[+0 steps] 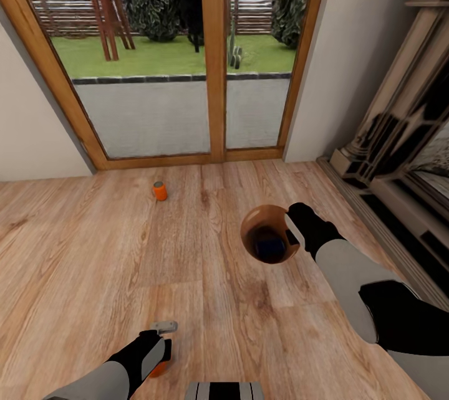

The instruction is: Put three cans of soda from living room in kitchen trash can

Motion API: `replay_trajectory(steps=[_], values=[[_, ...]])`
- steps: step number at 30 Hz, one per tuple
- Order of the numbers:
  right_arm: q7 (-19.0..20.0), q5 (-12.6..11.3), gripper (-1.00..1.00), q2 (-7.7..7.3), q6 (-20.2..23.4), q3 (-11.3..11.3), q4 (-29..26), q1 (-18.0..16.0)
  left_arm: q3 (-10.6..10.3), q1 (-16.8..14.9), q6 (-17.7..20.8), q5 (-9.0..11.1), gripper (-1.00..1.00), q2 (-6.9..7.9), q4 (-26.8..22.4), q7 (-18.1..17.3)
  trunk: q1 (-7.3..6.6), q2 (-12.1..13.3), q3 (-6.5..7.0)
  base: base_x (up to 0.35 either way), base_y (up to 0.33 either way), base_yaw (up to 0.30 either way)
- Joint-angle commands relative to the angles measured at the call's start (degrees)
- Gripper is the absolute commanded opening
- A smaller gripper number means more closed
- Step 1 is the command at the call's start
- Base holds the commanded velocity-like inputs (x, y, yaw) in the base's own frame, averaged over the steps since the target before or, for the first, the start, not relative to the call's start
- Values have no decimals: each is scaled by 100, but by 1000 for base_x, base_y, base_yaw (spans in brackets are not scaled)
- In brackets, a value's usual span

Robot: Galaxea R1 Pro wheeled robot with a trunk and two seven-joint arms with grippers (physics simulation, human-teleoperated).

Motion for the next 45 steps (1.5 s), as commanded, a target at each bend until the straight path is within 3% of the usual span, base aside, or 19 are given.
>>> replay_trajectory(steps=[1,40,45], values=[[-2,12,-100,13,-2,0,-4,-3,-15,4,10,-56,-100,5,11,-2,1,0,0,0,0,0],[-2,12,-100,36,-2,-10,-4,-2,-15,4,10,-56,-100,5,-8,-1,1,0,0,0,0,0],[-2,12,-100,36,-2,-10,-4,-2,-15,4,16,-56,-100,5,3,-1,-12,7,111,0,0,0]])
